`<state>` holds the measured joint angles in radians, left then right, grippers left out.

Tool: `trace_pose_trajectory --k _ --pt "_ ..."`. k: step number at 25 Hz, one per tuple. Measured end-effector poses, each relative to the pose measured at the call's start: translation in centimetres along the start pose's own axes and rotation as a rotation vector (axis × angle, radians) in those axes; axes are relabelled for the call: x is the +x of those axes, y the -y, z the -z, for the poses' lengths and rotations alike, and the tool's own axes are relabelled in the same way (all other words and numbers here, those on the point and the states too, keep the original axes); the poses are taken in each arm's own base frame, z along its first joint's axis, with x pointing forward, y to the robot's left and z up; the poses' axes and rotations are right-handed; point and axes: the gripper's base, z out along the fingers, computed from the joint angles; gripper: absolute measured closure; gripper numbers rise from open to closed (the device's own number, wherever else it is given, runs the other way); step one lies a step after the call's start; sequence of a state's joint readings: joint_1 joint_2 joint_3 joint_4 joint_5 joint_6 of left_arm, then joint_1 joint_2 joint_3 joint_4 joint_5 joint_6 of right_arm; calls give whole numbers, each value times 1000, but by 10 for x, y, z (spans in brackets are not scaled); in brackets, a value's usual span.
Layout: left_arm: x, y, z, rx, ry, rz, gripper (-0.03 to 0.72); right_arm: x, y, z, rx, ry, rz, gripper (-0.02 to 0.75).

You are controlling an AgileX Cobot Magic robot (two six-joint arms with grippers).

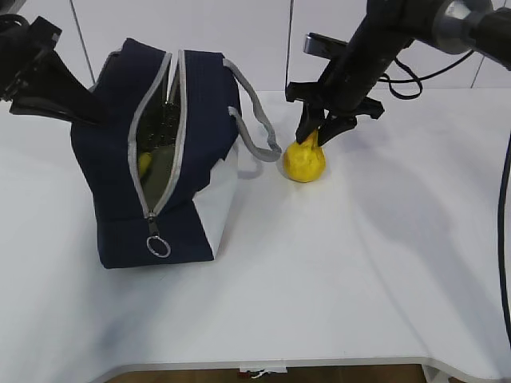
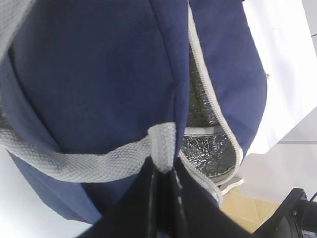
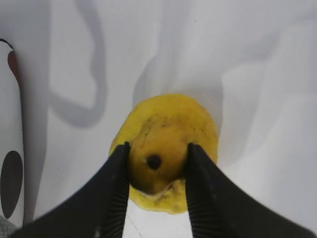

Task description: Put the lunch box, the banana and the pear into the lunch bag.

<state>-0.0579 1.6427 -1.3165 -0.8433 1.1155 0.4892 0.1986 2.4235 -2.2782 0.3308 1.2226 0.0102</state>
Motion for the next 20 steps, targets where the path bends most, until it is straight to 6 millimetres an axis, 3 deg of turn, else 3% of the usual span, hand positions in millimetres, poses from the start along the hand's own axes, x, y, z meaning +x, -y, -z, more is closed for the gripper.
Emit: trace_pose_trajectory --k 3,8,16,20 --pt "0 0 0 0 0 0 691 -4 -3 8 -4 18 12 472" --pt "0 0 0 1 -1 0 691 -16 -17 38 -48 118 39 475" --pt "0 0 0 1 -1 0 691 -12 -54 113 -211 248 100 476" --pt "0 0 0 1 -1 0 691 -8 -72 135 -360 278 127 476"
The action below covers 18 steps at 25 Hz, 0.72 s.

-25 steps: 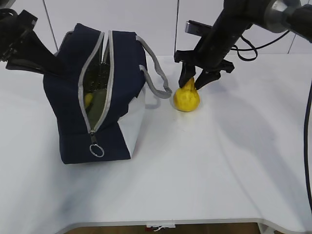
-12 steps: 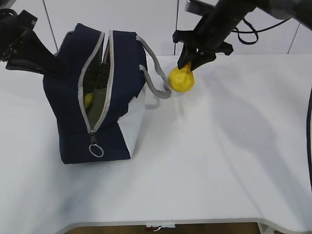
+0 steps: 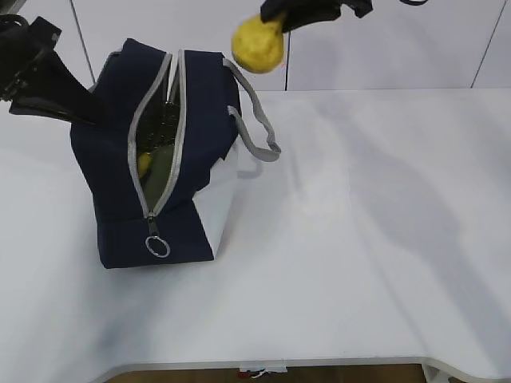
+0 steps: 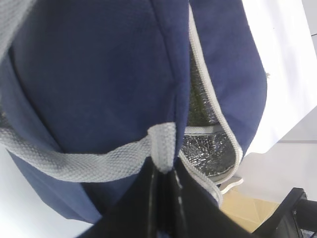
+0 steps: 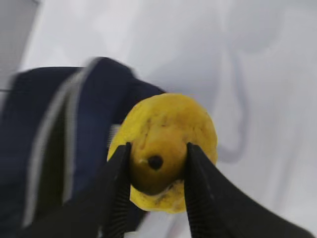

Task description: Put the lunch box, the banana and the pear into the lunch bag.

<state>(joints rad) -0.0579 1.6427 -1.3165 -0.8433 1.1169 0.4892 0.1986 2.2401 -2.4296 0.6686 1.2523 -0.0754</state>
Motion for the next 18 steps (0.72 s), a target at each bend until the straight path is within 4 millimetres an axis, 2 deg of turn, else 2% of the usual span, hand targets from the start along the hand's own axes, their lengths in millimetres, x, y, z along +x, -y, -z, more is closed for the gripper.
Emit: trace_pose_trajectory --k 6,14,18 --pt "0 0 0 0 0 0 691 1 -27 -1 -176 7 15 477" --pt "0 0 0 1 1 1 691 21 -61 -32 -226 -81 82 477" --pt "0 0 0 5 3 3 691 27 -67 -44 -202 -112 113 477"
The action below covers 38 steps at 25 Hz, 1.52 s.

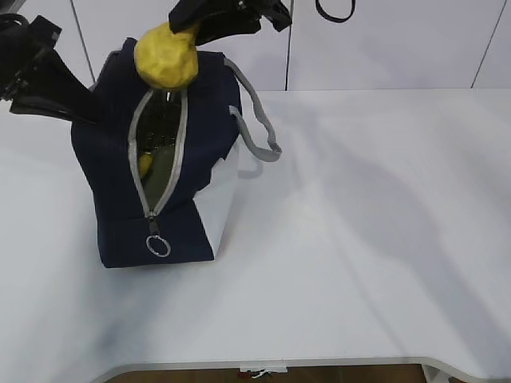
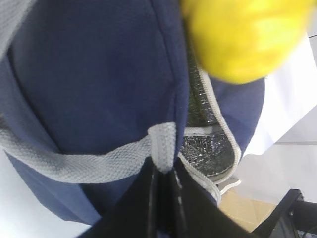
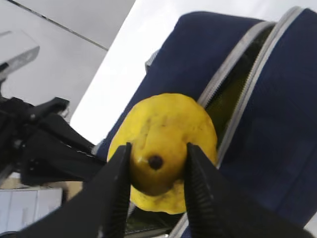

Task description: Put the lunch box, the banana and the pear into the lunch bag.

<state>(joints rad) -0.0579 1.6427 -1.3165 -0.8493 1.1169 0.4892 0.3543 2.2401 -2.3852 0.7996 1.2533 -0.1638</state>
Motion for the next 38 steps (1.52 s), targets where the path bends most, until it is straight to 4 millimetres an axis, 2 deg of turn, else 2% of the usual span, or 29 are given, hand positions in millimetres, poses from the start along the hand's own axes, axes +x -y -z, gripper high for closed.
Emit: trace_pose_trajectory --k 8,12,16,18,21,26,30,33,38 --pt "0 4 0 39 2 17 691 17 44 -46 184 -133 17 477" --pt "0 4 0 41 1 18 691 20 41 -54 176 -145 6 453" --pt "0 4 0 42 0 18 691 21 35 -58 147 -145 1 320" --pt "0 4 0 40 0 17 691 21 34 -58 145 -144 -2 260" --pt "0 3 0 34 -4 14 691 19 32 -53 146 -136 1 227" --pt "1 2 0 25 -10 8 691 10 9 -19 224 -76 60 220" --pt "2 0 0 4 -21 -3 691 5 -1 5 327 -38 97 218" --pt "2 0 0 1 -23 -4 691 7 5 5 349 -47 75 218" --pt "2 0 0 1 -23 -4 691 24 24 -13 365 -139 16 218"
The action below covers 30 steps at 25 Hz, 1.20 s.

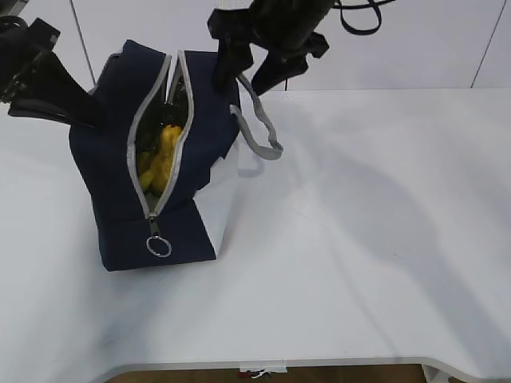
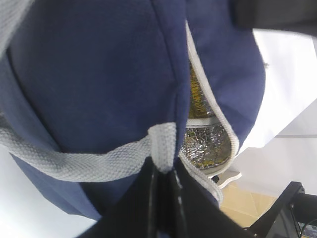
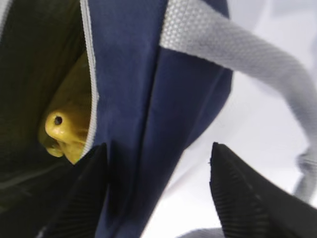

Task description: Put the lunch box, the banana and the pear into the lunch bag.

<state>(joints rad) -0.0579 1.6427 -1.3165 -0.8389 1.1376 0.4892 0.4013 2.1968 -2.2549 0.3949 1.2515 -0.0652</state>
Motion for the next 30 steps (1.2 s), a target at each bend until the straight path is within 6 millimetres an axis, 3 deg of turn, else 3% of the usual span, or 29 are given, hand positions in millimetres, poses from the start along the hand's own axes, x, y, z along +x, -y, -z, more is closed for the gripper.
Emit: trace_pose_trajectory --k 8,11,14,17,21,25,30 --pt "0 0 0 -3 5 0 691 7 6 -27 -48 -65 -50 246" --pt "0 0 0 -3 5 0 691 9 8 -34 -57 -79 -60 429" --pt "0 0 0 -3 5 0 691 9 9 -35 -56 -81 -61 677" --pt "0 6 -7 7 -13 -17 691 9 10 -35 -38 -83 -54 724" --pt "3 22 -27 37 -47 -52 691 8 12 -17 56 -63 -3 724" --pt "2 40 -42 45 -20 -92 691 7 8 17 151 -20 21 724" --pt "0 48 -67 75 -7 -74 691 14 7 49 268 3 50 724"
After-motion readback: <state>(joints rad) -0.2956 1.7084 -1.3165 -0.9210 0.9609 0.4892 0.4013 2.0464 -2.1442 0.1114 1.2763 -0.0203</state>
